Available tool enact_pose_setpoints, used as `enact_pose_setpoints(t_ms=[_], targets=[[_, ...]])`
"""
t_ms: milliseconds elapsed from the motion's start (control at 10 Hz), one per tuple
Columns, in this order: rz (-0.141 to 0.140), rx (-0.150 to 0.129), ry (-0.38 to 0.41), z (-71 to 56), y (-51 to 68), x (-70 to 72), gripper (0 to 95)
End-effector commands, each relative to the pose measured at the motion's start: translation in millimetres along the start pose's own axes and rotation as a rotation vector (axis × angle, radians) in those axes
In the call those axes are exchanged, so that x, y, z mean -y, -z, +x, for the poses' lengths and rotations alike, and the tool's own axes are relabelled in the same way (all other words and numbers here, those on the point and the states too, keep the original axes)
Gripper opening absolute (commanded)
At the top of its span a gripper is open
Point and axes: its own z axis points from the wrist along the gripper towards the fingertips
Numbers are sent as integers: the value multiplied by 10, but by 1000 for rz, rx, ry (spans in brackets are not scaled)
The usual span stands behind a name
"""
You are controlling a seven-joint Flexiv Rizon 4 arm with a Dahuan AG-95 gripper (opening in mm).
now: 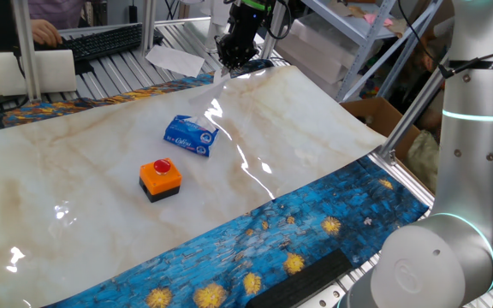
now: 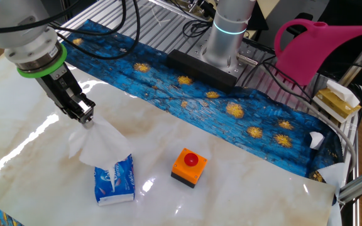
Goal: Pull out a napkin
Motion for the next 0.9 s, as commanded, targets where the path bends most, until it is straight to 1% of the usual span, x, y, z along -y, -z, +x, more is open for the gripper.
enact_pose_setpoints(t_ms=[100, 800, 900], targets=[[-3, -2, 0, 1, 4, 0, 0], [-10, -4, -2, 2, 3, -1, 0], [-10, -4, -62, 2, 3, -1, 0]])
